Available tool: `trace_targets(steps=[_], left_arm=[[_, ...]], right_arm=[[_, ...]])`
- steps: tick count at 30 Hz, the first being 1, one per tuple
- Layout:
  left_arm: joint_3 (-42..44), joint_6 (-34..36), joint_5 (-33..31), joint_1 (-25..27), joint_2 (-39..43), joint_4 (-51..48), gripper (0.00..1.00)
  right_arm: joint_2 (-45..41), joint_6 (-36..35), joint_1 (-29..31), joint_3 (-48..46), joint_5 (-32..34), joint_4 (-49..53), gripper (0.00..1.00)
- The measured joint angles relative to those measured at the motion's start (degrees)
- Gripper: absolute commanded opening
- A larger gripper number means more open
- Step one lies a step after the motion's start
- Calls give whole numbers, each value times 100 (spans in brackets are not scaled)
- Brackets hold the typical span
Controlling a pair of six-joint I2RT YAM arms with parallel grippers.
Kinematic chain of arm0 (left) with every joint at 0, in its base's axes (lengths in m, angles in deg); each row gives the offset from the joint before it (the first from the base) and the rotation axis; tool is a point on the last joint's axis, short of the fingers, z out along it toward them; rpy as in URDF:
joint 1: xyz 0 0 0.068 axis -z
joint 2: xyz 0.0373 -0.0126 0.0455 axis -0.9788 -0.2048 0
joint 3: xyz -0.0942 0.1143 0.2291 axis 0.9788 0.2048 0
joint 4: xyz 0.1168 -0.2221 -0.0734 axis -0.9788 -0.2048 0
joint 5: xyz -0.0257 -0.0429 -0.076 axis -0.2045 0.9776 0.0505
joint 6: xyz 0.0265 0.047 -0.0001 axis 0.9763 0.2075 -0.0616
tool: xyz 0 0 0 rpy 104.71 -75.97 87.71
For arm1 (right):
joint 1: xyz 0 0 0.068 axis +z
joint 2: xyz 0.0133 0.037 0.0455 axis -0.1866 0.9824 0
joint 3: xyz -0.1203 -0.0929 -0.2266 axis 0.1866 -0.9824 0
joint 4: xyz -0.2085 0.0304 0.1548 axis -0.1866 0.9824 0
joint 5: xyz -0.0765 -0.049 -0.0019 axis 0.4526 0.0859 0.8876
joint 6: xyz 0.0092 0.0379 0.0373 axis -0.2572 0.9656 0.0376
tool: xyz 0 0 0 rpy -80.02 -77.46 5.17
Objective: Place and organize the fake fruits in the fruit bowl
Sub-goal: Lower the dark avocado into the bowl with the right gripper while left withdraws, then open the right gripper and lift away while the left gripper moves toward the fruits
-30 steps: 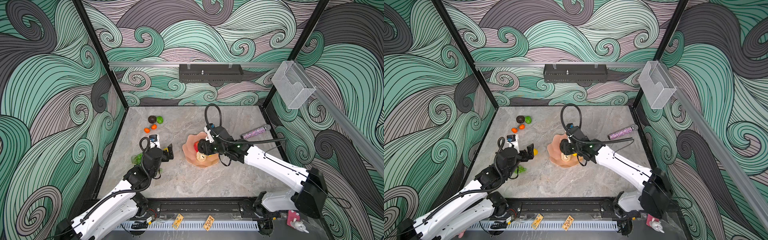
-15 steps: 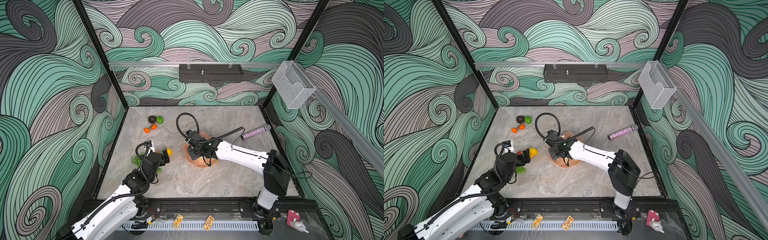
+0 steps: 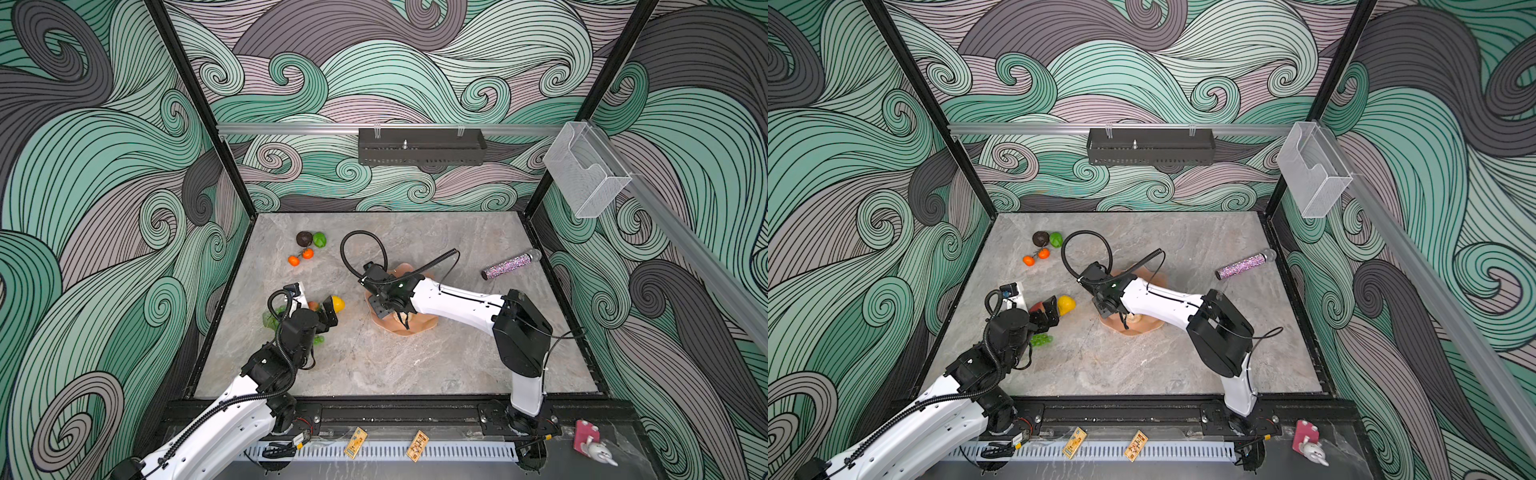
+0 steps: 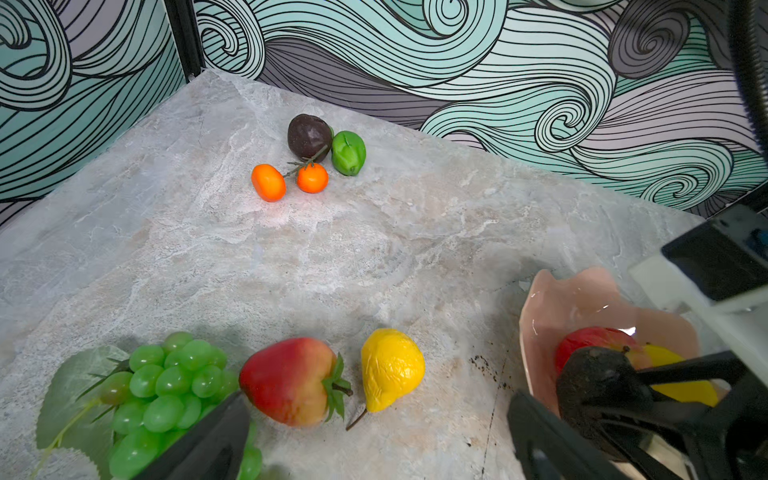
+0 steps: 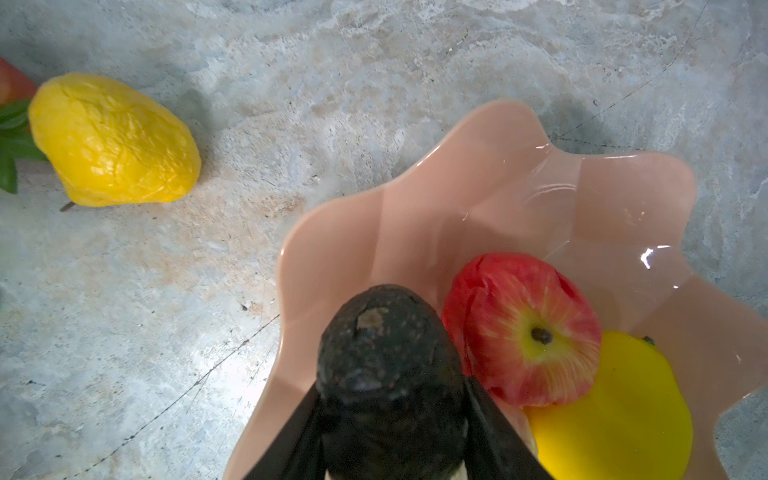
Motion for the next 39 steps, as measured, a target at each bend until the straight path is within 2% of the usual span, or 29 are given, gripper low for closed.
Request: trace_targets(steps=[14,29,35,39], left_arm=[[13,2,0,-15,20,35,99],[20,0,0,-28,22,37,99],[15,-9,2,-44,-66,28,99],[-264,-81,90,-151,-476,-122,99]], right_arm=[[350,-142,66,177,177,33,60],[339,-212,92,297,197,164,66],[144,-205,92,308,197,321,68],[-310,-190,92,289,170,389,70]])
